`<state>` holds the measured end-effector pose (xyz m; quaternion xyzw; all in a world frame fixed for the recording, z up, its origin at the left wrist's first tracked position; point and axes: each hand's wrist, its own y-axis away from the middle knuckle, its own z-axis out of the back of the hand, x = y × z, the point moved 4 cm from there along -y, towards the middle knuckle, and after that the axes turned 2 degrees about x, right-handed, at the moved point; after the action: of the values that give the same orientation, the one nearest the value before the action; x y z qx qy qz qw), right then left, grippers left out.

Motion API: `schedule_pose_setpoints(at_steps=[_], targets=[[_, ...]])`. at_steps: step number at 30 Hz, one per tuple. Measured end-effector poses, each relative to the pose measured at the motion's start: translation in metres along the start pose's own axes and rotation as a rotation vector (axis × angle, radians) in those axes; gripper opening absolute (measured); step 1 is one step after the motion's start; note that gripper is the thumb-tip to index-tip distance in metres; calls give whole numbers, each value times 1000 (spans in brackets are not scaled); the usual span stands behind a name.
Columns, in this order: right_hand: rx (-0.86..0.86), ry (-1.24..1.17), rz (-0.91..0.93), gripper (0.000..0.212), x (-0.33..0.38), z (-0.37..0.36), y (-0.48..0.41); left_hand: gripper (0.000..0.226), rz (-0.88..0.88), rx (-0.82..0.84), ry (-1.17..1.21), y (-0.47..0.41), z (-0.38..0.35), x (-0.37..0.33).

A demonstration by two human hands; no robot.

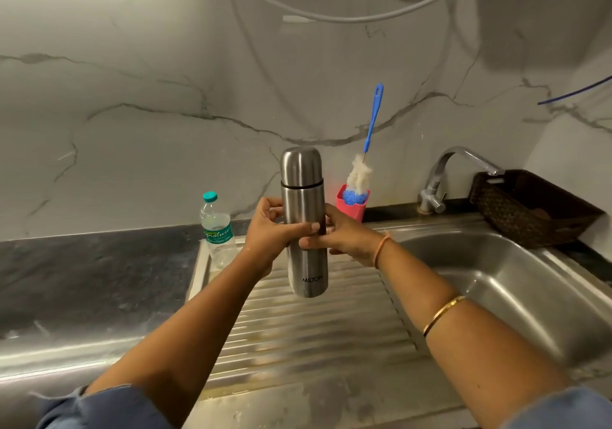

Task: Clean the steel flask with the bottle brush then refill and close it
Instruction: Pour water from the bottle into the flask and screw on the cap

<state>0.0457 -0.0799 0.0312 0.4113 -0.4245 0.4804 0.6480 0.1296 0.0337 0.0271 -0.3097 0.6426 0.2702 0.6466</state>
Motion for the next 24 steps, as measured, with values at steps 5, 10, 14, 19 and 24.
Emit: schedule_pose_setpoints(at_steps=[5, 10, 14, 19, 24], targets=[[-188, 86, 39, 68, -5, 16, -15, 69, 19, 28, 24, -19, -11, 7], [-231, 217, 29, 64, -11, 30, -37, 71, 11, 50, -5, -45, -18, 12], [-241, 227, -13, 65, -26, 40, -63, 70, 24, 37, -25, -70, -22, 26], [-268, 221, -46, 64, -52, 48, -95, 69, 78, 22, -94, -106, -19, 52], [-320, 148, -46, 64, -72, 53, -121, 68, 100, 68, -127, -132, -15, 63]])
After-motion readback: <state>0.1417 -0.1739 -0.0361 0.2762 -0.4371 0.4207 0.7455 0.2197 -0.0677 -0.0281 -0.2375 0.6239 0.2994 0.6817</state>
